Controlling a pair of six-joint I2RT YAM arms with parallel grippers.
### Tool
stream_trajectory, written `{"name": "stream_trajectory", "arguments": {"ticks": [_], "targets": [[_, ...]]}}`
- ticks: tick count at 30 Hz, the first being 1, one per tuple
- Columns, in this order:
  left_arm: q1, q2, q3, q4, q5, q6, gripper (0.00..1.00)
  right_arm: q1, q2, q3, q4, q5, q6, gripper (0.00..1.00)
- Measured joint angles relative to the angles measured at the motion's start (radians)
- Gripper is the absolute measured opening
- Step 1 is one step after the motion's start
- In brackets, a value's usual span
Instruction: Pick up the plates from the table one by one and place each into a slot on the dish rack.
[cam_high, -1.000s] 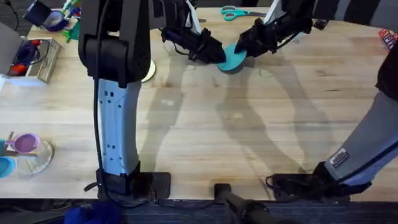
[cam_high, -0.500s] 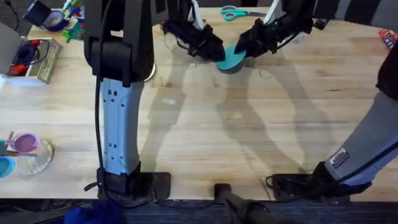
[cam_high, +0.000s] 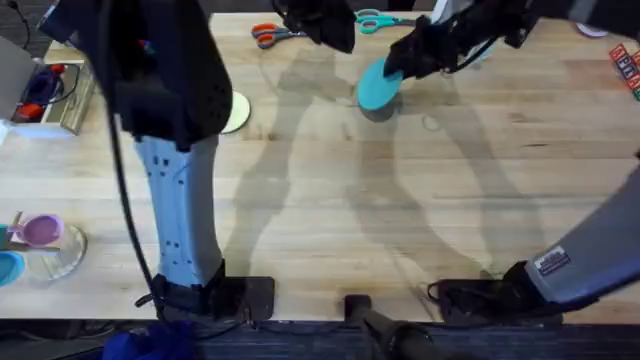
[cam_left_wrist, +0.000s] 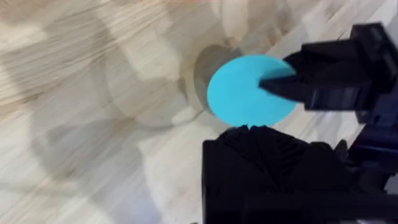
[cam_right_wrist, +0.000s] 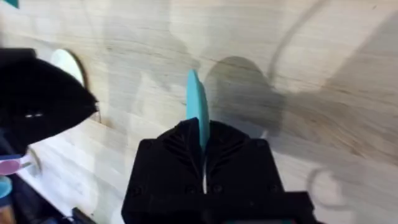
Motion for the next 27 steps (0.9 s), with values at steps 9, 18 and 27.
{"name": "stream_trajectory", "arguments": {"ticks": [9,18,27], "targets": [[0.000,-0.155,0.001,-0.169,-0.133,0.120,0.040,0.000,-0.216,0.000,-0.091,0.103,-0.134,0.029],[0.000,-0.307,0.001,-0.294,-0.232,0.207,0.041,0.000,-0.423,0.000,-0.164,0.255,-0.272,0.029],[0.000,-0.485,0.001,-0.353,-0.266,0.230,0.041,0.000,-0.510,0.000,-0.176,0.351,-0.359,0.029]]}}
